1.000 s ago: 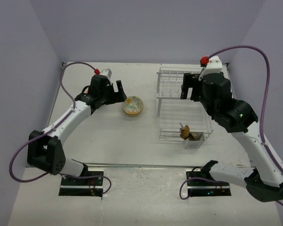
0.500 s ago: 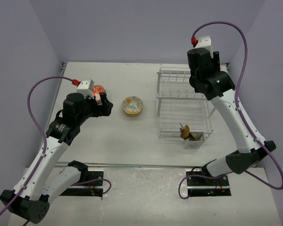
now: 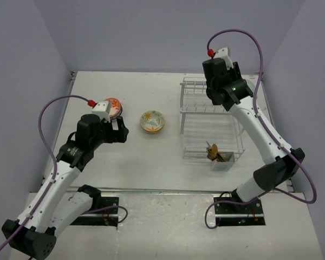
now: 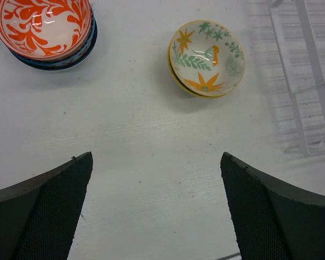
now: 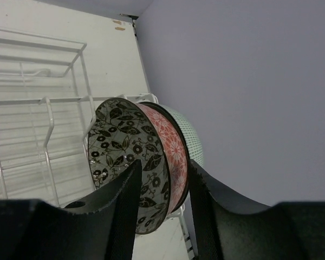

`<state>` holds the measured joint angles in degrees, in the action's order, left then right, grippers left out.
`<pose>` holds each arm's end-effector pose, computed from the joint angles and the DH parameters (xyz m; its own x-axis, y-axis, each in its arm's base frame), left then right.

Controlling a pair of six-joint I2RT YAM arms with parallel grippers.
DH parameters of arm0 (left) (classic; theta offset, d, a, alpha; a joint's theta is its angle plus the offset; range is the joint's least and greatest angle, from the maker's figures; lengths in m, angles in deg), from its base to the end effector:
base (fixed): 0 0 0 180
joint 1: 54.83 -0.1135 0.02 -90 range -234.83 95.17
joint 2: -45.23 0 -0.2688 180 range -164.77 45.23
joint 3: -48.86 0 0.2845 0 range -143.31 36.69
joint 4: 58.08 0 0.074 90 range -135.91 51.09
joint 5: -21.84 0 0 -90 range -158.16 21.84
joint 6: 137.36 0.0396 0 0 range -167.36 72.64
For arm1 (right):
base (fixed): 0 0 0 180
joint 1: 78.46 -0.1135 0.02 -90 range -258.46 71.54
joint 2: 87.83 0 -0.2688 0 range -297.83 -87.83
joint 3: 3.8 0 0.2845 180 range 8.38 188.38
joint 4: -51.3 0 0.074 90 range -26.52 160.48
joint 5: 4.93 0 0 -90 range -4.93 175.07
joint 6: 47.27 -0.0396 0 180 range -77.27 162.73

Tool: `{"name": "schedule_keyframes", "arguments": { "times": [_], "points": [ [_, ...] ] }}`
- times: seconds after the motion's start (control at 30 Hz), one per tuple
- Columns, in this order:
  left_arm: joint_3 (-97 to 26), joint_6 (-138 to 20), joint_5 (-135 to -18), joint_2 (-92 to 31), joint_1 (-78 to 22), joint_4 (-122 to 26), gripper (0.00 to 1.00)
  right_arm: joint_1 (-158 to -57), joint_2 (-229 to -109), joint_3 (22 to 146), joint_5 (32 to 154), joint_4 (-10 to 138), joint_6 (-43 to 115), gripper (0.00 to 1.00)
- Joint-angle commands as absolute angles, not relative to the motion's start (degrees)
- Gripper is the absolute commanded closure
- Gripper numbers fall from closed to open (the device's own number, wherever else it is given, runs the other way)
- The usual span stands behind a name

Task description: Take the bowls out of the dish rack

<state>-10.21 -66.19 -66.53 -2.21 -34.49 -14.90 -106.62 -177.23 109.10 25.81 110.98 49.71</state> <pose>0.2007 -0.0732 0.3094 -0.5692 -0.1331 -0.8114 0.1490 0.9538 -0.2610 0.3283 0.1371 0.4401 -0.5616 -0.3711 -0.7395 0.3044 0.7384 -0.6017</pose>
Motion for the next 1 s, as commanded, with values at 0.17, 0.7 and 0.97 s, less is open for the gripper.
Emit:
{"name": "schedule_keyframes", "arguments": {
  "times": [0.17,0.7,0.97],
  "points": [
    [-9.72,-64.67,-67.46,0.76,-34.44,-16.82,0.00,-106.50,-177.91,105.23,21.79,105.84,51.78,0.64],
    [-9.10,-64.67,-67.90,1.55,-34.44,-17.61,0.00,-106.59,-178.80,101.46,16.79,99.00,56.16,0.90],
    [-9.02,-64.67,-67.90,1.37,-34.44,-17.78,0.00,-107.73,-178.09,101.54,15.11,94.60,60.48,1.00]
  ]
}}
